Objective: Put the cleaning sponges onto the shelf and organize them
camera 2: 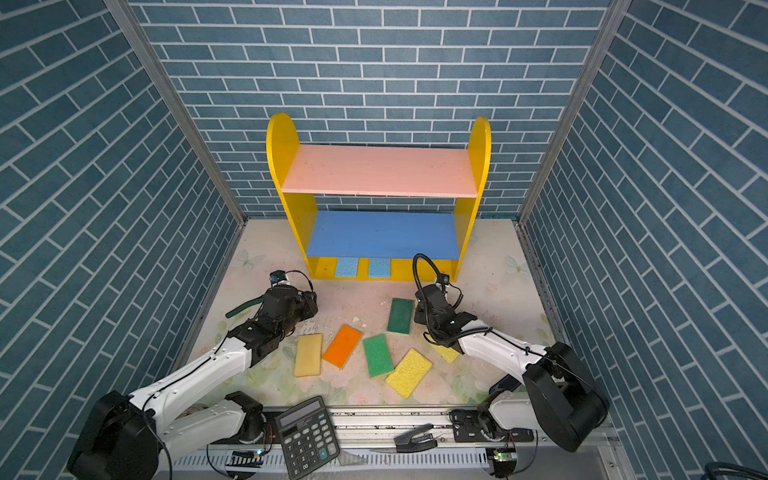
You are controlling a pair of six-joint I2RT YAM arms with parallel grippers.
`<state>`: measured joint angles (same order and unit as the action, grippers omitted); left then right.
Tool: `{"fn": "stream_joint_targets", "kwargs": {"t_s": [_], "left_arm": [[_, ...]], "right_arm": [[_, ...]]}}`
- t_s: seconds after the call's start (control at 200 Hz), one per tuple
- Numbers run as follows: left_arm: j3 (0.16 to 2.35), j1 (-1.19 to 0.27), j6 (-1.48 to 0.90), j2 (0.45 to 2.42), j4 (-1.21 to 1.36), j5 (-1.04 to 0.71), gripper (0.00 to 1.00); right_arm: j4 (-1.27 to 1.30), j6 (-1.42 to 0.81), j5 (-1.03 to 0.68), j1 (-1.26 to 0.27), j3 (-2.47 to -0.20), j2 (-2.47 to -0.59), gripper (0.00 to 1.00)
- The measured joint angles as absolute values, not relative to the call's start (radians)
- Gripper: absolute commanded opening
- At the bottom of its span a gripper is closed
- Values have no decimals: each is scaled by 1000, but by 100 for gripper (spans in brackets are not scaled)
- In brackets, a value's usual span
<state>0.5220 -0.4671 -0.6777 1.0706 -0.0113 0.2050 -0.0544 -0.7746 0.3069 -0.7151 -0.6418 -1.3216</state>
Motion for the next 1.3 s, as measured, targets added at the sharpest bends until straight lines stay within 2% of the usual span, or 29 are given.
{"fn": "stream_joint_targets", "kwargs": {"t_s": [0.065,0.135,0.275,0.45,0.64,0.8,1.06,1.3], "left_arm": [[513,-461,-675,1071,-1,184,8],[500,-448,-675,1081,28,143,0],[460,-406,-712,1179,185,15,0],[453,-395,-805,1445,472,-146,0],[487,-395,-937,1744,805,-220,0],[556,-405,-1018,1905,977,-218,0],[653,-438,-1045,2008,1058,-175,0],[658,-441,-1111,2106,1274,-122,0]], "right_arm": [[-59,-762,313,-742,-682,-1353,0],[-45,-760,314,-764,-715,-1385,0],[1,-762,305,-781,-721,-1429,0],[38,-765,290,-777,-721,-1469,0],[61,-789,268,-761,-719,-1471,0],[68,-790,260,-737,-695,-1451,0],[67,-789,241,-699,-672,-1436,0],[72,-789,215,-689,-672,-1441,0]]}}
